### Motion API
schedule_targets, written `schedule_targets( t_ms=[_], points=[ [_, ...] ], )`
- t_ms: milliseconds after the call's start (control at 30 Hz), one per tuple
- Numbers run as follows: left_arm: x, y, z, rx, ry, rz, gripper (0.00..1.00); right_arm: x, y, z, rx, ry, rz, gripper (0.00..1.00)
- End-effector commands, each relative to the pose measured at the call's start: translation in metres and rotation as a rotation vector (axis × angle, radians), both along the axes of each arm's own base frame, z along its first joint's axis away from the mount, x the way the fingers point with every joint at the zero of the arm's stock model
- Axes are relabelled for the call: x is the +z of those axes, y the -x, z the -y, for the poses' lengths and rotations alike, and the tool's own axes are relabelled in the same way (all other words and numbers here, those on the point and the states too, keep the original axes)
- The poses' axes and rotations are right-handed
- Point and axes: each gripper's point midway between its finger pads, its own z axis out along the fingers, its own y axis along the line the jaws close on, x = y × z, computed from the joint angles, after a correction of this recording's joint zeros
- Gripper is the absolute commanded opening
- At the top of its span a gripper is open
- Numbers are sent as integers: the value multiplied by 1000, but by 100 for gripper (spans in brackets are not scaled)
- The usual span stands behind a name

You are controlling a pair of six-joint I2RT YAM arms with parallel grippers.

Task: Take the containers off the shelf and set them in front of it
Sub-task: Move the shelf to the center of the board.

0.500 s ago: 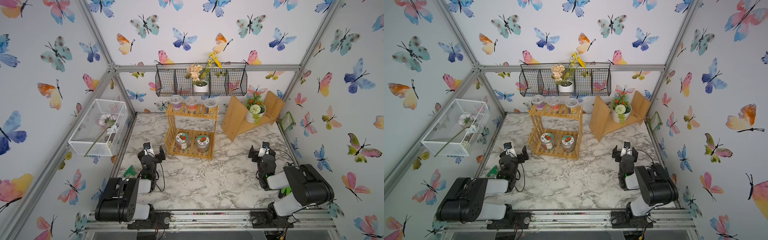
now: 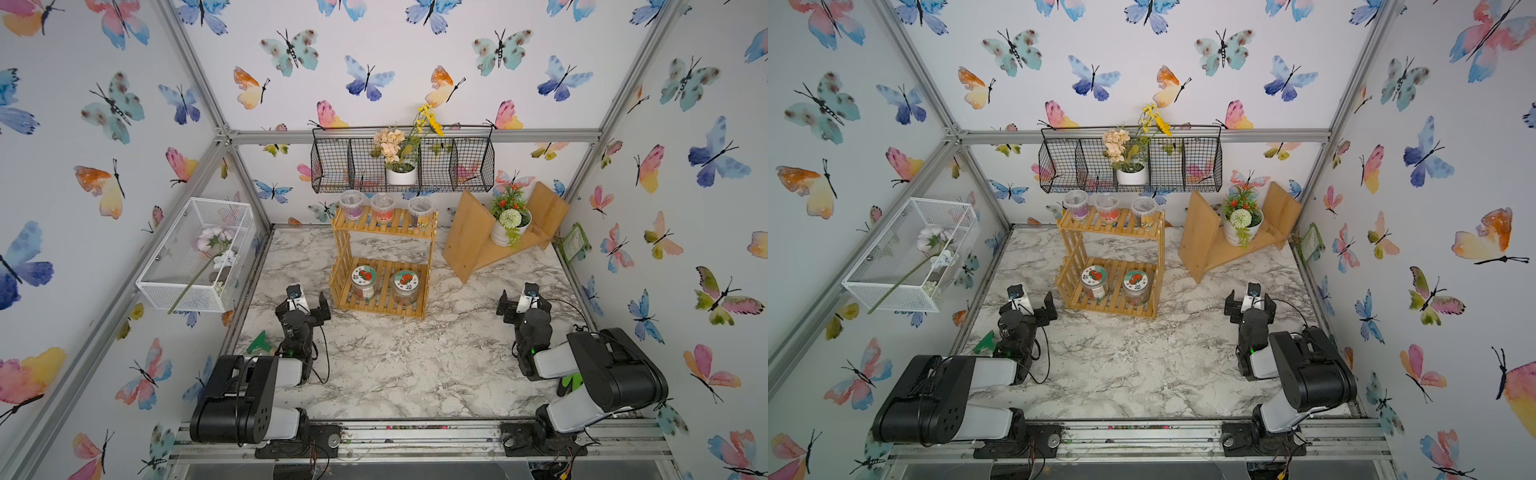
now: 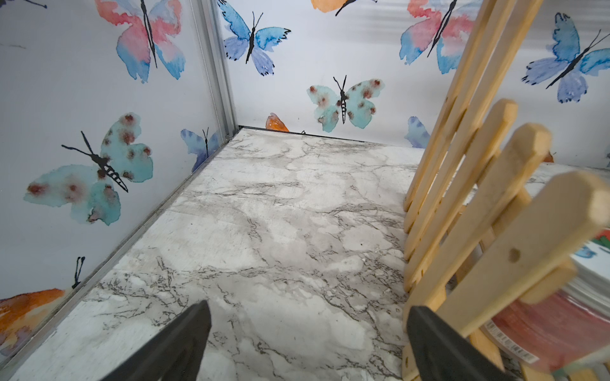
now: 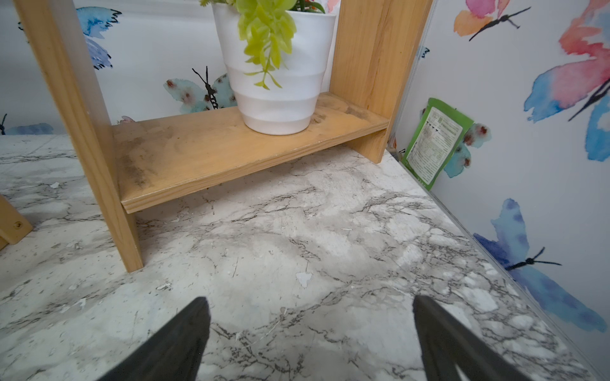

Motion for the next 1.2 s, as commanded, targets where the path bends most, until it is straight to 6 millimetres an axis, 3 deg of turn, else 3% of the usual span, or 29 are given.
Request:
schedule_targets(
  t_ms=[0, 400, 533, 800, 900, 1167],
  points=[
    [1, 0, 2, -21, -2, 9, 99, 3, -4, -1, 9, -10, 10, 98],
    [6, -3, 1, -14, -1, 17, 99, 9, -3, -7, 53, 1, 23, 98],
    [9, -23, 9, -61, -25, -113, 99, 21, -13, -25, 151, 38, -23, 98],
    [36, -26, 34, -206, -10, -158, 99, 54, -34, -32, 148, -50, -167, 98],
    [50, -25, 43, -263, -20, -172, 99, 64, -35, -49, 208, -132, -215, 98],
    [76, -18, 67, -412, -13, -193, 100, 92, -7, -138, 435, -180, -331, 98]
  ],
)
